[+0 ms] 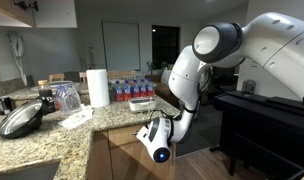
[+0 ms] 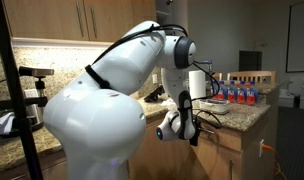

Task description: Open the drawer

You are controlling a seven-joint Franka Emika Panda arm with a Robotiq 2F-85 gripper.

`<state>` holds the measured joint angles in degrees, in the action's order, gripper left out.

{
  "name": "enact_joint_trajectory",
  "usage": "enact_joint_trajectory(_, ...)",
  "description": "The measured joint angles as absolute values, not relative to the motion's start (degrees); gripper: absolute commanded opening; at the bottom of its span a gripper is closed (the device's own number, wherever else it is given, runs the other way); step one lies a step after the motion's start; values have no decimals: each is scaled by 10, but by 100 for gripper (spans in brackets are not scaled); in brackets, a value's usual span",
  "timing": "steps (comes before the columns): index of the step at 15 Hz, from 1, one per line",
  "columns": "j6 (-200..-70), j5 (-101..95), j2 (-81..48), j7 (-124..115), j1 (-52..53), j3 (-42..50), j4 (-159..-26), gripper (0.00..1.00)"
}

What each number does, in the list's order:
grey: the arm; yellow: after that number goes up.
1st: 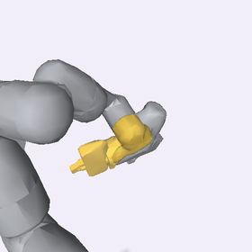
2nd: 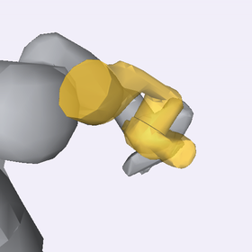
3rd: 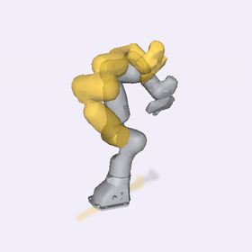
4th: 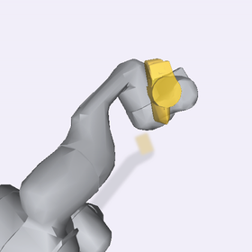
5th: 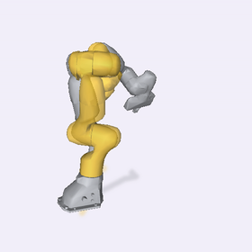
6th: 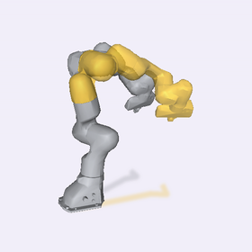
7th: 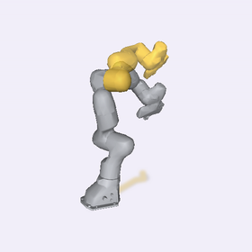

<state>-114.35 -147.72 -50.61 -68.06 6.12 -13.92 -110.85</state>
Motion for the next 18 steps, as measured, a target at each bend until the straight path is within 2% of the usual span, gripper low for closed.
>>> enact_joint_trajectory(18, -1064, -1487, -495, -718, 74, -144, -1174, 8)
